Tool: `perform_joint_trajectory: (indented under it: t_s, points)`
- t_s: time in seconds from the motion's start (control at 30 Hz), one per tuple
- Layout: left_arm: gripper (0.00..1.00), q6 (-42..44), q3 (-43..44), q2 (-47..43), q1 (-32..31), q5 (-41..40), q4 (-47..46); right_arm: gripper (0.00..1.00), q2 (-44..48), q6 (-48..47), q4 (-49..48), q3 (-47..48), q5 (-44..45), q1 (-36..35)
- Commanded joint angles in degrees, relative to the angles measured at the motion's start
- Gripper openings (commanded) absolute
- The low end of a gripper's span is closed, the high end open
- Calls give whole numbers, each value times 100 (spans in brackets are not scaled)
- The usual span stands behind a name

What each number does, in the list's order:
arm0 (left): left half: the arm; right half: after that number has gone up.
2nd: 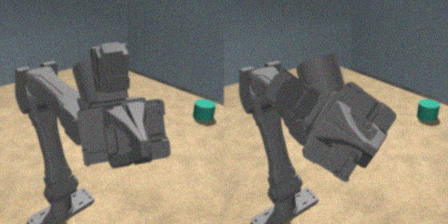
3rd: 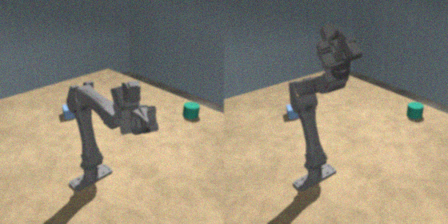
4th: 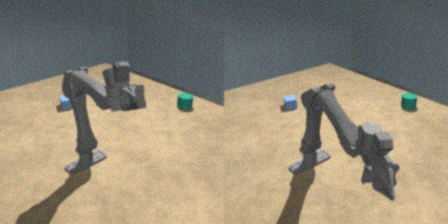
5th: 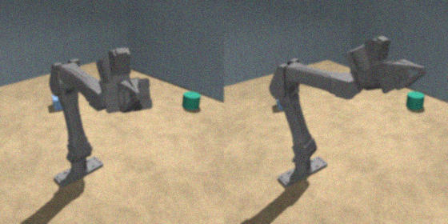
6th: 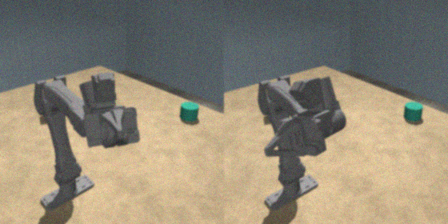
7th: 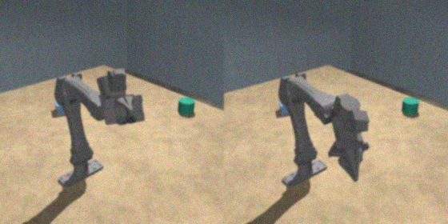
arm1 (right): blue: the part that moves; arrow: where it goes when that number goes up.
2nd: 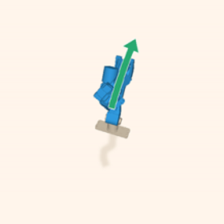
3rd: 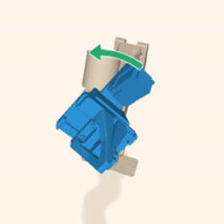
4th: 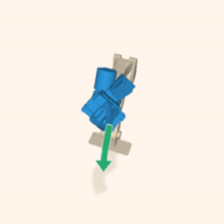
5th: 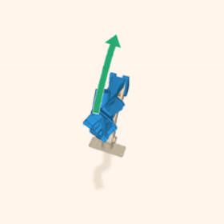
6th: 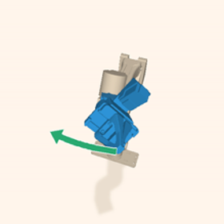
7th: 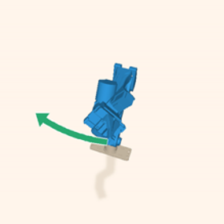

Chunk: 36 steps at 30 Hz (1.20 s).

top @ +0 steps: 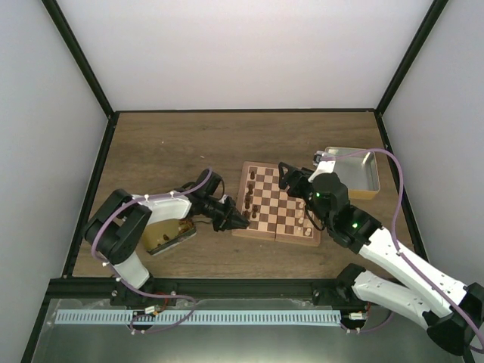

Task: Set up the chess pieces on the board
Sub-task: Place the chess piece on the chessboard.

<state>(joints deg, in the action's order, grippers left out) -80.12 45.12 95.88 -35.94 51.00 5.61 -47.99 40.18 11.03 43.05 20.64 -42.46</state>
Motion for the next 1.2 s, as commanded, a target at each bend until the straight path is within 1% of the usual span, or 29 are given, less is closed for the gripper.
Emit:
perform_joint_trajectory:
  t_s: [0.0, 0.33, 0.4, 0.53, 0.67, 0.9, 1.03, 1.17]
  points:
    - [10, -101, 1, 153, -18, -53, 22, 84, 61, 112, -49, -11, 100, 25]
    - [10, -105, 47, 326, -14, 3, -101, 84, 53, 130, -48, -25, 83, 26]
    - [12, -109, 60, 307, -9, -30, -108, 84, 44, 130, -54, -29, 82, 25]
    - [19, -109, 80, 233, -6, -85, -71, 84, 26, 130, -63, -25, 50, 25]
    - [21, -86, 84, 212, 21, -85, -45, 84, 2, 147, -99, -47, 5, 25]
    - [22, -21, 105, 197, 35, -68, -20, 84, -19, 156, -110, -51, -59, 26]
    - [22, 266, 241, 112, 43, -158, 290, 84, -20, 156, -112, -44, -81, 22]
    - [28, 688, 362, -138, 39, -311, 900, 84, -31, 139, -118, -64, -103, 23]
